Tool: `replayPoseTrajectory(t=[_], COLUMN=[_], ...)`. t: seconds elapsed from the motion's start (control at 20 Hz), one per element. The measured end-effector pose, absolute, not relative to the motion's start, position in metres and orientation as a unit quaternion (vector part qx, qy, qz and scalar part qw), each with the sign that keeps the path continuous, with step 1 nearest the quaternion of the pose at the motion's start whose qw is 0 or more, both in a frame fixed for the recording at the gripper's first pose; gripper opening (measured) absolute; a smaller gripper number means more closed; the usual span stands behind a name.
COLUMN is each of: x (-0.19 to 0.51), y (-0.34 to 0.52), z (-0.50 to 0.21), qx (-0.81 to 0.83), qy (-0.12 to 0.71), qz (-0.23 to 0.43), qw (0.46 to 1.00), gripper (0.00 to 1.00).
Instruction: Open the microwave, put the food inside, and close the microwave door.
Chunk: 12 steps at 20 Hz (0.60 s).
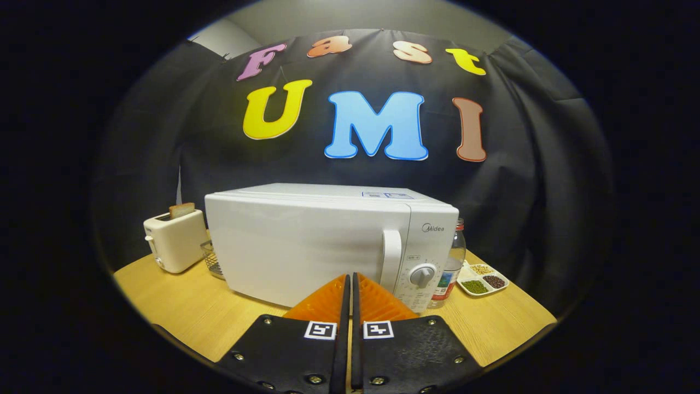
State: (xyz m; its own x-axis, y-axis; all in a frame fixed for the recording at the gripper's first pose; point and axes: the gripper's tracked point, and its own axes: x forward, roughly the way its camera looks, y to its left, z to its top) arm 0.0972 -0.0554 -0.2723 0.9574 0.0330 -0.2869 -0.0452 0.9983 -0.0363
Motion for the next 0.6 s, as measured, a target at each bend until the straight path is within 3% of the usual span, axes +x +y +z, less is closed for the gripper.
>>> replayPoseTrajectory(t=[0.6], x=[0.002], y=[-0.020], z=[-0.111], qx=[0.015], qy=[0.091], qz=[0.035], qw=[0.995], gripper=[0.04])
